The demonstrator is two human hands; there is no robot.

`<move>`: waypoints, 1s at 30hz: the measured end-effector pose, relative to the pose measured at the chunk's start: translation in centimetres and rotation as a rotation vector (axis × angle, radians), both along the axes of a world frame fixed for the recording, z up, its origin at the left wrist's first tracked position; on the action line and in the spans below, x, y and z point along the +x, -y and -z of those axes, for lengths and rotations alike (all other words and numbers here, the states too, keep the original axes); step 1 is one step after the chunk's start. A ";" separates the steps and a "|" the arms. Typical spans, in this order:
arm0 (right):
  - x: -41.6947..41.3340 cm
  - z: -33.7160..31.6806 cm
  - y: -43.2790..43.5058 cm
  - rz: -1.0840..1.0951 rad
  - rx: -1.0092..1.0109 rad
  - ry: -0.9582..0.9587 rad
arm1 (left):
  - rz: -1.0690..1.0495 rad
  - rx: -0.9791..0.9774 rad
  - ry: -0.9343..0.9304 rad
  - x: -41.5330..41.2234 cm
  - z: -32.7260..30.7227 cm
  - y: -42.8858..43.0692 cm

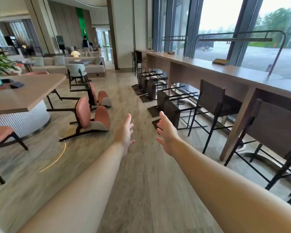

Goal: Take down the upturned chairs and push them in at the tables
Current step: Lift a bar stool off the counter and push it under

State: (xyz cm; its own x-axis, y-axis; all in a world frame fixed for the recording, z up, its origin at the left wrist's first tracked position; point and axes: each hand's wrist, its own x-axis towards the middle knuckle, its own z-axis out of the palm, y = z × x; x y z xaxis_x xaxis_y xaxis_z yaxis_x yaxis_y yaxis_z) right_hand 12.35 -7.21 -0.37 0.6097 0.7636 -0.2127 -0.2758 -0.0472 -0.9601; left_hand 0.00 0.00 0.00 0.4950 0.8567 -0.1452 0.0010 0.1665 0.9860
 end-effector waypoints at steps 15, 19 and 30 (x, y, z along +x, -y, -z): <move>5.5 6.5 -17.9 -0.097 -0.077 -0.108 | -0.081 -0.062 -0.049 5.5 6.4 -16.5; 10.0 8.0 -25.1 -0.138 -0.084 -0.123 | -0.162 -0.095 -0.037 9.4 8.0 -22.7; 19.4 9.4 -41.5 -0.228 -0.116 -0.163 | -0.269 -0.136 -0.050 19.6 9.3 -37.9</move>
State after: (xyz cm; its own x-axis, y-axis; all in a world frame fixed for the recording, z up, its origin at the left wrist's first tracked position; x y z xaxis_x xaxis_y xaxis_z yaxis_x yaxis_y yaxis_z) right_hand 31.75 34.25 -9.75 0.3761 0.8415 -0.3878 -0.3954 -0.2328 -0.8885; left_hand 19.64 37.90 -9.34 0.2428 0.9269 -0.2864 -0.0127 0.2982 0.9544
